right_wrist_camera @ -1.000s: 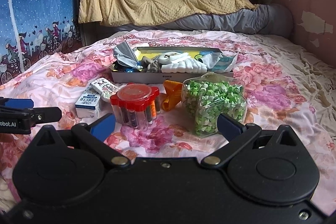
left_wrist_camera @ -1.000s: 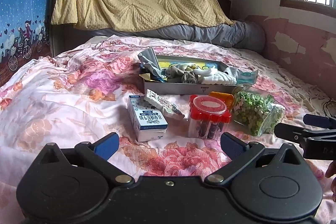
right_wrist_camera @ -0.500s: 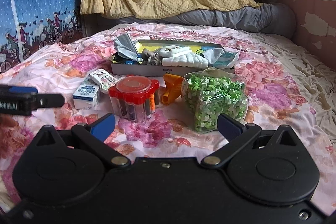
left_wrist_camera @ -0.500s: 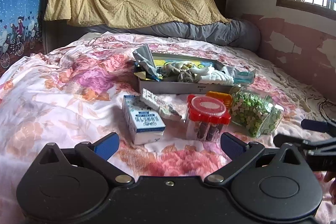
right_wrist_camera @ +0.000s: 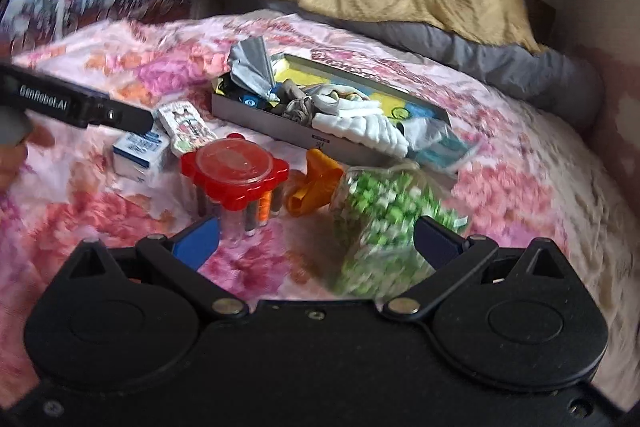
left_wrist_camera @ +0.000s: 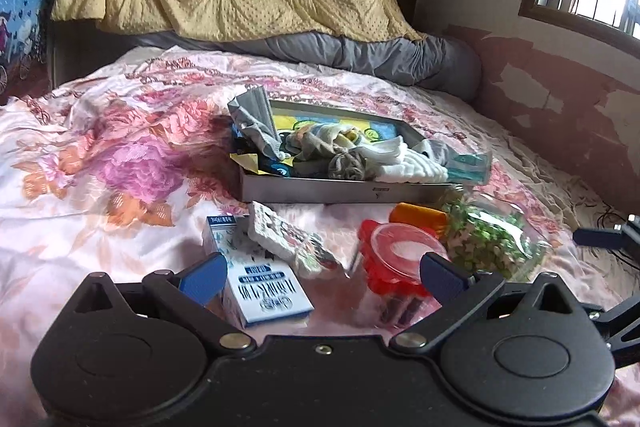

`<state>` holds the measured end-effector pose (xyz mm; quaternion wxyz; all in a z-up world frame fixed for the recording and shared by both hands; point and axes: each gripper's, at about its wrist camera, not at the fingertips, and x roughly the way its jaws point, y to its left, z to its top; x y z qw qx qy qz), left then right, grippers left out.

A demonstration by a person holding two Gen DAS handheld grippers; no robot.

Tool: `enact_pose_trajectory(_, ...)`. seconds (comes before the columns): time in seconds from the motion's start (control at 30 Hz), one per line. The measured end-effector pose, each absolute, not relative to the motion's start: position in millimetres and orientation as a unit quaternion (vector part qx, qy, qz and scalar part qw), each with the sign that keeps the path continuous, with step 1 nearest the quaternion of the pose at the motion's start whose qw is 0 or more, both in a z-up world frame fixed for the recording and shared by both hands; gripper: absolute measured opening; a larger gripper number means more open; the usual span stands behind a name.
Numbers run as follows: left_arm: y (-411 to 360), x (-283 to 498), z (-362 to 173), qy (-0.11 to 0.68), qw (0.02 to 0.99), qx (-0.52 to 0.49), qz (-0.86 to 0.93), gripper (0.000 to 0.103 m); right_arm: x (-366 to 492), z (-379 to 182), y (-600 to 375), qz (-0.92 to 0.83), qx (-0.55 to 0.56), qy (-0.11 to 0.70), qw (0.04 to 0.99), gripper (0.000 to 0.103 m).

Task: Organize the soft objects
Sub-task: 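Grasp the grey strip with the left tool while the right tool grasps the orange cloth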

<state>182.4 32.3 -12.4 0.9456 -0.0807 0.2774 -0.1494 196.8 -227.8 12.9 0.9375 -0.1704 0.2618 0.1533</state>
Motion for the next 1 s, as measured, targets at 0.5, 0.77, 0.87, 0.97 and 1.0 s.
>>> enact_pose_trajectory(0.5,34,236,-27,0.305,0.935,-0.064,-0.168,0.102,290,15,-192,0.205,-0.332,0.301,0.870,0.103)
enact_pose_trajectory(0.77,29,252,-33,0.306,0.930,-0.057,-0.195,0.102,338,-6,-149,0.230,-0.458,0.308,0.802,0.103)
enact_pose_trajectory(0.87,27,257,-35,0.308,0.926,-0.057,-0.208,0.102,351,-11,-137,0.241,-0.478,0.312,0.785,0.103)
enact_pose_trajectory(0.97,26,260,-36,0.307,0.925,-0.062,-0.216,0.102,362,-17,-126,0.250,-0.496,0.309,0.772,0.102)
enact_pose_trajectory(1.0,27,261,-37,0.307,0.924,-0.065,-0.219,0.102,364,-20,-124,0.252,-0.502,0.308,0.768,0.102)
